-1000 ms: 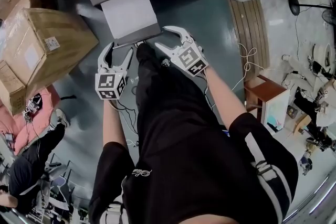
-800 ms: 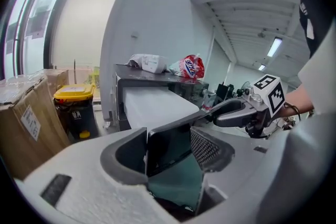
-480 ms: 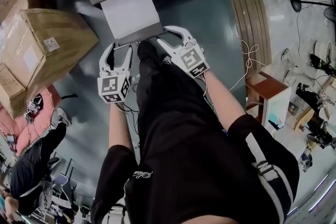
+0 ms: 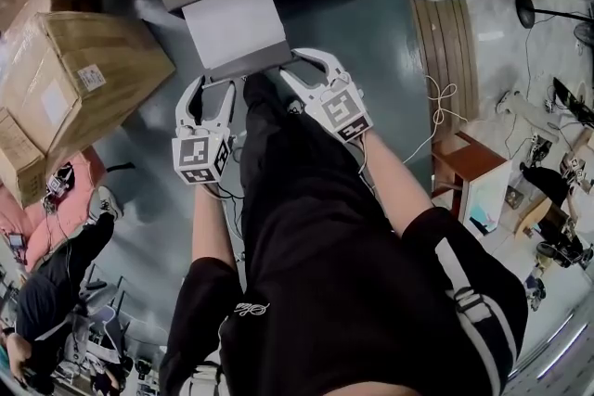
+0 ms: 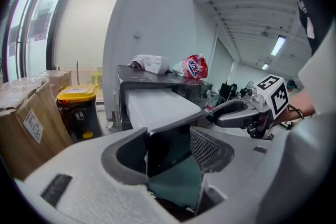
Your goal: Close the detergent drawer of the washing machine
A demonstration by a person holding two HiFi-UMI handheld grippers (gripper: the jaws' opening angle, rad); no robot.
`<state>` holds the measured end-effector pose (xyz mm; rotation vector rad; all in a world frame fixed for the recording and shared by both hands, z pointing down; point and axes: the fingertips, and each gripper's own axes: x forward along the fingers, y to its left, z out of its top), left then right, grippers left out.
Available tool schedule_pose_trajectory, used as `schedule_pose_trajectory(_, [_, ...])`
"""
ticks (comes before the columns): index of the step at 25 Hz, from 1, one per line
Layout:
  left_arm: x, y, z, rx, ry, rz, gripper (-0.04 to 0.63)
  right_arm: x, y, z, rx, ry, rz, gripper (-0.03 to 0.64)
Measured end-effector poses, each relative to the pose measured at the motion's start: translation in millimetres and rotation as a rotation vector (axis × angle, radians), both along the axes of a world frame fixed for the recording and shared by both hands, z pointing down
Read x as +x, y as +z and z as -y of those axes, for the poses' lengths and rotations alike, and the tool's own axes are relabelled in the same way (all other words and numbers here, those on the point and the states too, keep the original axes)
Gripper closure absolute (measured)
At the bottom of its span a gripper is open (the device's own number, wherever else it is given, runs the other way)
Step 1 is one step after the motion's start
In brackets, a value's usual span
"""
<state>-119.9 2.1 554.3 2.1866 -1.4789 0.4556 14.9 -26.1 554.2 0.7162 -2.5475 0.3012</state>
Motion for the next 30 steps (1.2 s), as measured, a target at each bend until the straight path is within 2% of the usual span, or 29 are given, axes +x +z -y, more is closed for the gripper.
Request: schedule_pose_trajectory(30, [-9.7,-2.7,26.8,-0.034,0.009,-0.009,0.339,-9.9,-4.6,26.7,-0.011,0.010,-0.014,0.456])
